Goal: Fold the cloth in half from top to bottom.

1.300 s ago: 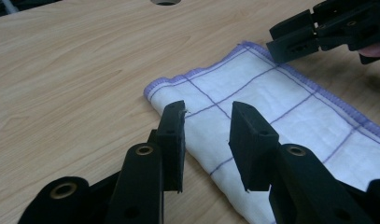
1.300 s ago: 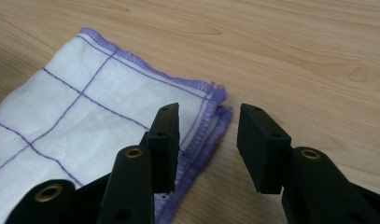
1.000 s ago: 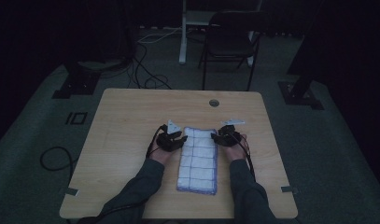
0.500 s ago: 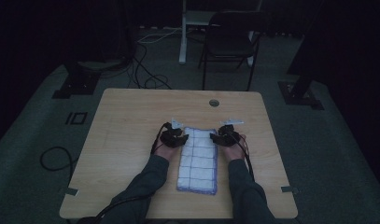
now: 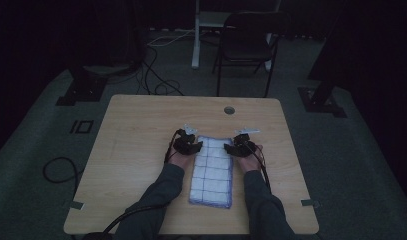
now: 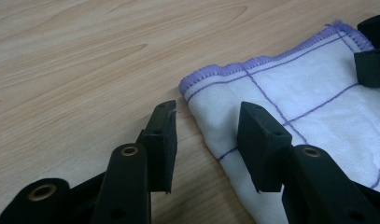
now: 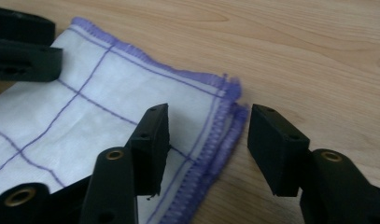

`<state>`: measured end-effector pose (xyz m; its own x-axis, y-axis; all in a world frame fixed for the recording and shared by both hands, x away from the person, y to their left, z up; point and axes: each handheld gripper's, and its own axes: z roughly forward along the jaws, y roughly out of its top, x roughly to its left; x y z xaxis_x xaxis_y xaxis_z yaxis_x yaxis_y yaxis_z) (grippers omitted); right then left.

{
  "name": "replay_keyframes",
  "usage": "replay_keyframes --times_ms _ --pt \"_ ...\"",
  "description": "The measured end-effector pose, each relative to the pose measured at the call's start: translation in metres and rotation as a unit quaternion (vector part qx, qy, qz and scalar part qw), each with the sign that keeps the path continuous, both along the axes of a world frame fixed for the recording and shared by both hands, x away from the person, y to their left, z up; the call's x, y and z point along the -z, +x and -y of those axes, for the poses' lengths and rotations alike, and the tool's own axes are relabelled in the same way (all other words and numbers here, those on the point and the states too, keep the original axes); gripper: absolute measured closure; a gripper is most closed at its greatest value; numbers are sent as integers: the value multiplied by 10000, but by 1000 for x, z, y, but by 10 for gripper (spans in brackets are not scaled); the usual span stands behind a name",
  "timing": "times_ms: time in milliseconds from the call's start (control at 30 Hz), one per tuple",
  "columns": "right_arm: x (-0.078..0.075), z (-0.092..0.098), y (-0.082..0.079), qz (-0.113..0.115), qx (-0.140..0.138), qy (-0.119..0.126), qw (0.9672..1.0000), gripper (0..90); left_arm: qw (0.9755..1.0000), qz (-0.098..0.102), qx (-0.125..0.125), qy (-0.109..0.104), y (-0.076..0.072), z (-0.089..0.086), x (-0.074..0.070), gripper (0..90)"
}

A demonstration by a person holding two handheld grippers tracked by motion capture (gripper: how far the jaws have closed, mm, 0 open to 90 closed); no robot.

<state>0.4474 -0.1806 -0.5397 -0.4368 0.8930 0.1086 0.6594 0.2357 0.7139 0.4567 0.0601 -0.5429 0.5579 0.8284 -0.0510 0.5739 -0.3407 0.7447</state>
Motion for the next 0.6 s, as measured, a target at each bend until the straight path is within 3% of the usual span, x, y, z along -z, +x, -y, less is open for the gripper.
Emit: replay_keyframes --times_ms 233,500,600 --pt "-1 -2 0 -18 3 -65 10000 595 9999 -125 -8 46 7 4 -3 585" --pt "-1 -3 0 -54 -72 -49 9999 717 9998 -182 -18 -55 12 8 -3 585" --pt "-1 -3 1 -71 -92 -2 9999 770 9998 -181 9 -49 11 8 -3 654"
